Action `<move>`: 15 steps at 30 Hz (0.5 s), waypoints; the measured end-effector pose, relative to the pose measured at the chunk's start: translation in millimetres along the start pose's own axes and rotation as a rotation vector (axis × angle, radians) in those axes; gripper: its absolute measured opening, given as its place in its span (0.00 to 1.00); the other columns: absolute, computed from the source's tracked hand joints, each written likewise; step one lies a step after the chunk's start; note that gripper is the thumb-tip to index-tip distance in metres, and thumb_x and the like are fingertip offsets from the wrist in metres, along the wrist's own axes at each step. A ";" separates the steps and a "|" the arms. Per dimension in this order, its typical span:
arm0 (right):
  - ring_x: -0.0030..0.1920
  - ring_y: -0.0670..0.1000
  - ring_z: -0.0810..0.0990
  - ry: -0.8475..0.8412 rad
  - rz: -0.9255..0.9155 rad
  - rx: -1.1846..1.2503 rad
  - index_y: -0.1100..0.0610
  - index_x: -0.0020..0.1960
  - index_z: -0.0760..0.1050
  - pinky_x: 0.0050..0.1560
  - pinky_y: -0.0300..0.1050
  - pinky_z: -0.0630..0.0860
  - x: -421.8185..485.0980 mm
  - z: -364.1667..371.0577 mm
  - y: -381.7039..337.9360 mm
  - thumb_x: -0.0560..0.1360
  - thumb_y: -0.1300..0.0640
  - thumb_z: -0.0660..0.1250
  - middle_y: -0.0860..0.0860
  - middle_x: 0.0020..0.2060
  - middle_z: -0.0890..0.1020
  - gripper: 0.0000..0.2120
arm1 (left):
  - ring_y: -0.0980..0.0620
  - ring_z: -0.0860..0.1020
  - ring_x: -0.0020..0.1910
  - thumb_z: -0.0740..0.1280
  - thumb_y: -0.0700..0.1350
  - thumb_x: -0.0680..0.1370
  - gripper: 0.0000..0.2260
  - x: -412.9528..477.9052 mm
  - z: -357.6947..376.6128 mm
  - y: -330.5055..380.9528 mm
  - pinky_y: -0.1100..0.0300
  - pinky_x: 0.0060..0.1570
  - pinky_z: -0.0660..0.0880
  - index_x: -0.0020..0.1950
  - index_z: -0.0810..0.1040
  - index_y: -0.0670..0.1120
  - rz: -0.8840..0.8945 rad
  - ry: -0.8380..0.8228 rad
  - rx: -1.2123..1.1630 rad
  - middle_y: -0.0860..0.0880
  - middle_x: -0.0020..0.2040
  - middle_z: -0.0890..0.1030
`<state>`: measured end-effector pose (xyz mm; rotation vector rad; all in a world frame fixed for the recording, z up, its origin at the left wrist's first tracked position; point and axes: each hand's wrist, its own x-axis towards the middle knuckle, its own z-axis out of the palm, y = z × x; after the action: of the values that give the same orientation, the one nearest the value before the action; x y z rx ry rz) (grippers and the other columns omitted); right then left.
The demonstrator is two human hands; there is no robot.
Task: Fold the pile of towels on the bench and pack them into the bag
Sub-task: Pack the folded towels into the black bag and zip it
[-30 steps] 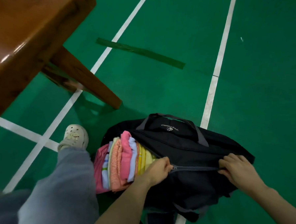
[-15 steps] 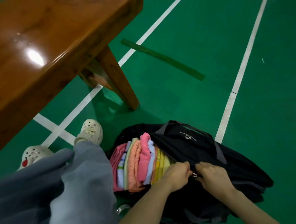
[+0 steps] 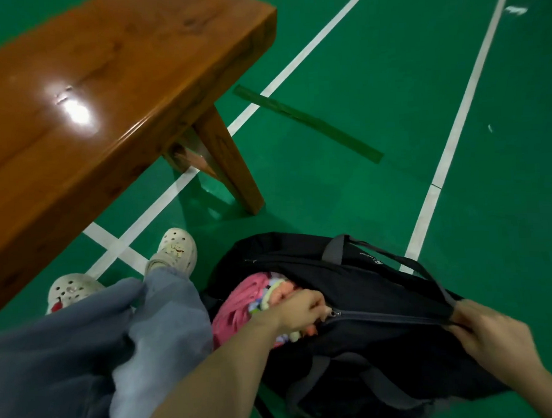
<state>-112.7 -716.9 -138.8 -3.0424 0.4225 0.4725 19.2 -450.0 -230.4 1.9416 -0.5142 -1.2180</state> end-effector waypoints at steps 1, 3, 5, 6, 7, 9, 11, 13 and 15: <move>0.25 0.52 0.78 -0.019 0.049 0.016 0.48 0.31 0.65 0.23 0.32 0.53 -3.6 2.7 3.7 0.53 0.62 0.82 0.42 0.27 0.71 0.25 | 0.53 0.71 0.31 0.60 0.45 0.80 0.11 0.3 2.4 5.0 0.59 0.31 0.68 0.38 0.68 0.48 0.008 -0.010 0.030 0.50 0.33 0.72; 0.27 0.55 0.78 -0.076 0.123 0.014 0.48 0.32 0.62 0.24 0.37 0.59 -6.7 13.3 5.9 0.55 0.61 0.81 0.46 0.27 0.74 0.27 | 0.51 0.71 0.33 0.60 0.45 0.81 0.09 -0.5 8.7 16.6 0.56 0.32 0.68 0.41 0.69 0.45 0.042 0.020 0.077 0.49 0.35 0.72; 0.25 0.55 0.77 -0.124 0.071 -0.045 0.49 0.31 0.59 0.25 0.38 0.64 -5.4 25.5 -2.7 0.48 0.64 0.82 0.49 0.25 0.75 0.32 | 0.44 0.75 0.40 0.59 0.45 0.81 0.08 -3.2 9.9 21.3 0.53 0.39 0.69 0.43 0.68 0.44 0.095 0.081 0.146 0.43 0.40 0.75; 0.24 0.55 0.77 -0.116 0.028 -0.103 0.50 0.30 0.60 0.25 0.40 0.69 -0.4 25.6 -13.4 0.45 0.65 0.82 0.50 0.24 0.75 0.32 | 0.41 0.76 0.44 0.59 0.44 0.81 0.08 -4.6 5.6 20.2 0.52 0.41 0.70 0.43 0.68 0.44 0.107 0.095 0.176 0.40 0.43 0.77; 0.27 0.55 0.79 -0.121 0.012 -0.133 0.52 0.30 0.64 0.26 0.43 0.73 4.4 22.8 -28.9 0.43 0.65 0.82 0.52 0.25 0.76 0.29 | 0.40 0.76 0.46 0.59 0.43 0.81 0.07 -5.9 -0.2 17.7 0.52 0.41 0.69 0.43 0.67 0.43 0.099 0.111 0.193 0.38 0.46 0.78; 0.38 0.56 0.82 -0.111 -0.054 -0.180 0.56 0.41 0.78 0.36 0.47 0.78 15.9 26.3 -63.7 0.47 0.54 0.84 0.53 0.37 0.82 0.25 | 0.39 0.76 0.48 0.59 0.42 0.81 0.07 -10.4 -13.6 12.4 0.55 0.39 0.66 0.43 0.67 0.43 0.062 0.138 0.219 0.37 0.49 0.79; 0.50 0.53 0.82 -0.127 -0.214 -0.118 0.56 0.57 0.78 0.45 0.47 0.78 29.7 30.6 -109.2 0.54 0.45 0.81 0.51 0.51 0.81 0.35 | 0.38 0.76 0.48 0.59 0.43 0.80 0.06 -14.4 -22.3 11.8 0.56 0.39 0.65 0.44 0.68 0.43 0.055 0.157 0.243 0.37 0.50 0.79; 0.60 0.51 0.75 -0.137 -0.315 -0.037 0.54 0.67 0.69 0.55 0.44 0.74 43.4 34.9 -152.6 0.68 0.47 0.73 0.49 0.61 0.75 0.31 | 0.38 0.76 0.48 0.58 0.43 0.80 0.06 -19.0 -24.4 15.2 0.55 0.38 0.64 0.47 0.70 0.42 0.069 0.159 0.297 0.37 0.49 0.79; 0.59 0.50 0.74 -0.183 -0.281 -0.006 0.54 0.64 0.69 0.51 0.43 0.72 55.4 39.2 -175.1 0.74 0.51 0.68 0.49 0.58 0.73 0.21 | 0.38 0.76 0.48 0.57 0.44 0.81 0.07 -20.0 -25.0 16.8 0.54 0.38 0.63 0.51 0.71 0.40 0.073 0.171 0.369 0.38 0.51 0.78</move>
<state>-25.9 -559.9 -194.4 -2.9595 -0.0142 0.7231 33.2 -437.0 -199.8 2.2883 -0.7537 -0.9493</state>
